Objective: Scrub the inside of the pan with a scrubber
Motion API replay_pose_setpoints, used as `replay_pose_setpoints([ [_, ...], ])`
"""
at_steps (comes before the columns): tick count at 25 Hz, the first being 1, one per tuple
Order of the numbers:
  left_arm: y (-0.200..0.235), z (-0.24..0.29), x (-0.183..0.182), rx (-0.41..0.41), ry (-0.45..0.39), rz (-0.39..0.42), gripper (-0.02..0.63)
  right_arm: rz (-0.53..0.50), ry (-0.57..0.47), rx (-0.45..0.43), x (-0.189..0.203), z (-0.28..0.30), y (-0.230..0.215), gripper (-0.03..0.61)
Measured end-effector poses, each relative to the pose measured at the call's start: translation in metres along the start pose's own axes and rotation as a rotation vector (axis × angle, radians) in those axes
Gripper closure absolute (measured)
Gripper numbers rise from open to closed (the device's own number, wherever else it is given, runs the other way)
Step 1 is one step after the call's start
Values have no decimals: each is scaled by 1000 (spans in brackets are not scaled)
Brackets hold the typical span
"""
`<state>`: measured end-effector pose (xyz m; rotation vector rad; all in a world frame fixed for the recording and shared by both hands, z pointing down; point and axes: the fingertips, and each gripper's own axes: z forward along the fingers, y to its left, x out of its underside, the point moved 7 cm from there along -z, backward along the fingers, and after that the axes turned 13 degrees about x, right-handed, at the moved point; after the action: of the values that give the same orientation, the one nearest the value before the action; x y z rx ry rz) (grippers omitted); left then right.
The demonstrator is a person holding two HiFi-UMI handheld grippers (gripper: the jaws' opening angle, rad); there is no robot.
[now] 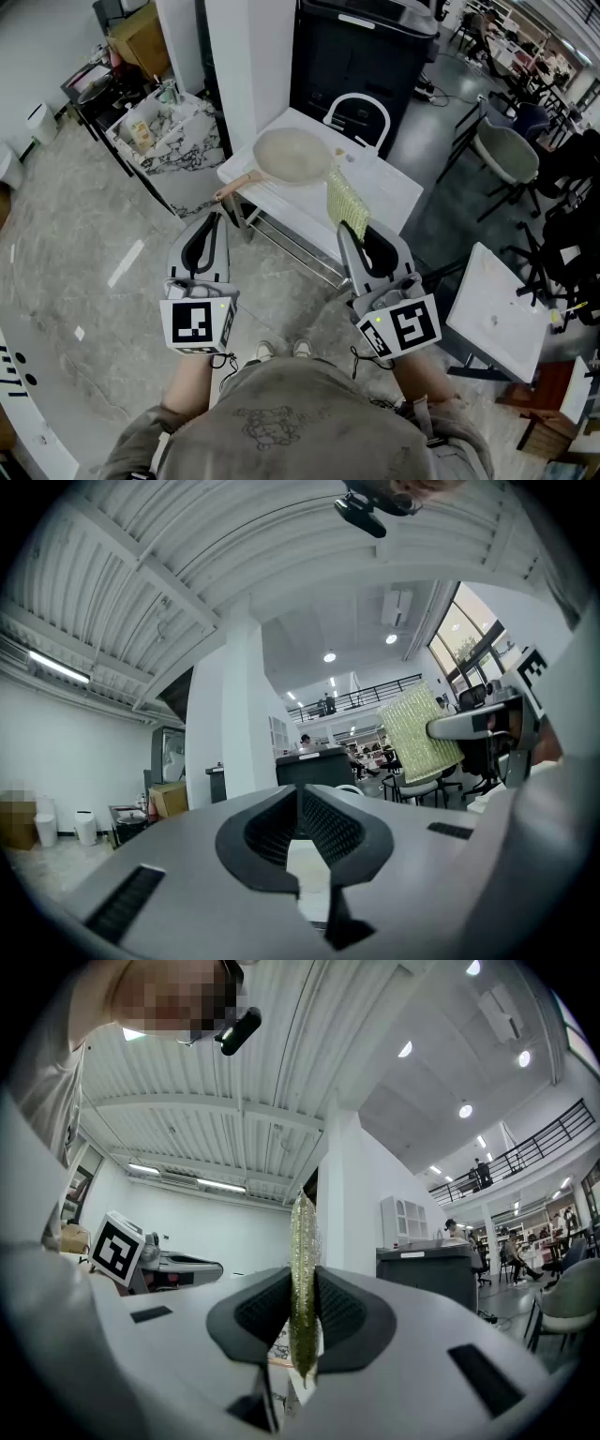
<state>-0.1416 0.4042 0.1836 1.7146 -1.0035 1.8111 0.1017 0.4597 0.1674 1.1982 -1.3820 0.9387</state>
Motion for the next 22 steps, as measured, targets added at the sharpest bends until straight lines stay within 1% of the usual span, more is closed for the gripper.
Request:
replay_pose_setpoints([
  [4,-6,4,0,11,7,2,583,39,-22,13,-1,-2,-8,506],
  [11,-21,13,-1,17,16,-4,583,37,-24,11,2,-2,-26,506],
  [22,-49,24,4,-11,52,12,583,61,-14,-36,18,-7,-54,506],
])
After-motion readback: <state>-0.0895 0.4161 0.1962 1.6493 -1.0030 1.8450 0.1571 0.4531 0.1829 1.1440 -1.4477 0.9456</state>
